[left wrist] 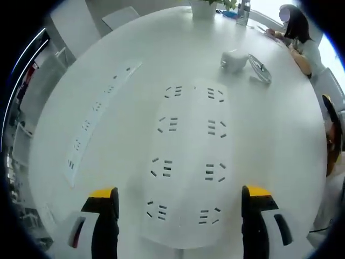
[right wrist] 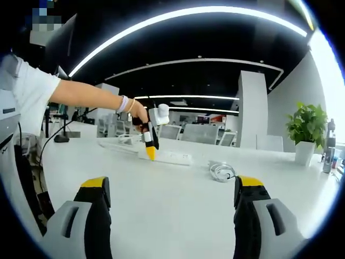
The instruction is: Straighten the power strip on the desk, plug the charger into it
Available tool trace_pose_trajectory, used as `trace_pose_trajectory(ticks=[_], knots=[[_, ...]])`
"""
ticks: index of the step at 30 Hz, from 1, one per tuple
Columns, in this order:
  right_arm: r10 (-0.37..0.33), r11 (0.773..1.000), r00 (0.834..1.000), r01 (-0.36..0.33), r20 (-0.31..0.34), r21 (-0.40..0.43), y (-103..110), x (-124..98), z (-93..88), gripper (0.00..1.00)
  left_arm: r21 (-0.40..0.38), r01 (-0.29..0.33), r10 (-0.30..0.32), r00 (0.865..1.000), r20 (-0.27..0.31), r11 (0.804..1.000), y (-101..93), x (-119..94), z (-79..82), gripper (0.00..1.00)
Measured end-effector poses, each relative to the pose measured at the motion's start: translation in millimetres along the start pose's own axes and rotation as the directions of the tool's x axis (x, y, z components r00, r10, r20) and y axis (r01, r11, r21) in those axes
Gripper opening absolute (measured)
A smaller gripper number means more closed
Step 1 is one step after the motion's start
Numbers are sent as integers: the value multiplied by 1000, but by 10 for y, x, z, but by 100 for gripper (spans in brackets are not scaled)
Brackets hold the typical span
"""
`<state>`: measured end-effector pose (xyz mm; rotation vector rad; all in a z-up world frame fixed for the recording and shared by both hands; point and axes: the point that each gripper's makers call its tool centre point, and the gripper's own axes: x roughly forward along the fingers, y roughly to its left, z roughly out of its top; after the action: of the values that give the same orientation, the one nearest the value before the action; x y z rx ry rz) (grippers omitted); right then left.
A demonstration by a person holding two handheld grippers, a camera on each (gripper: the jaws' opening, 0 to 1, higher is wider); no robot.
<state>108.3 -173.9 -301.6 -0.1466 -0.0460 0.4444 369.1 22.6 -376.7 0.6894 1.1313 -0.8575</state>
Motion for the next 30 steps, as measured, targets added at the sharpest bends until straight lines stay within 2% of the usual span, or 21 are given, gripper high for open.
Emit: trace_pose_trajectory(ticks=[6, 10, 16, 21, 30], knots=[[-1, 1000, 1000, 1, 2, 0, -5, -4, 1, 95, -11, 29, -30, 999, -18, 1000, -69, 5, -27, 84], [-1, 1000, 1000, 1, 1, 1, -7, -7, -4, 95, -3, 42, -42, 999, -33, 999, -137, 19, -50, 83], [-2, 1000, 1000, 2, -1, 1, -10, -14, -9, 94, -8, 42, -43, 998, -39, 999, -147, 16, -62, 75], [-4, 1000, 1000, 4, -1, 3, -11, -12, -13, 94, -6, 34, -34, 999, -37, 999, -128, 9, -59, 75], [2, 1000, 1000, -2, -5, 9, 16, -8, -44, 94, 13, 40, -40, 998, -57, 999, -140, 8, -88, 68]])
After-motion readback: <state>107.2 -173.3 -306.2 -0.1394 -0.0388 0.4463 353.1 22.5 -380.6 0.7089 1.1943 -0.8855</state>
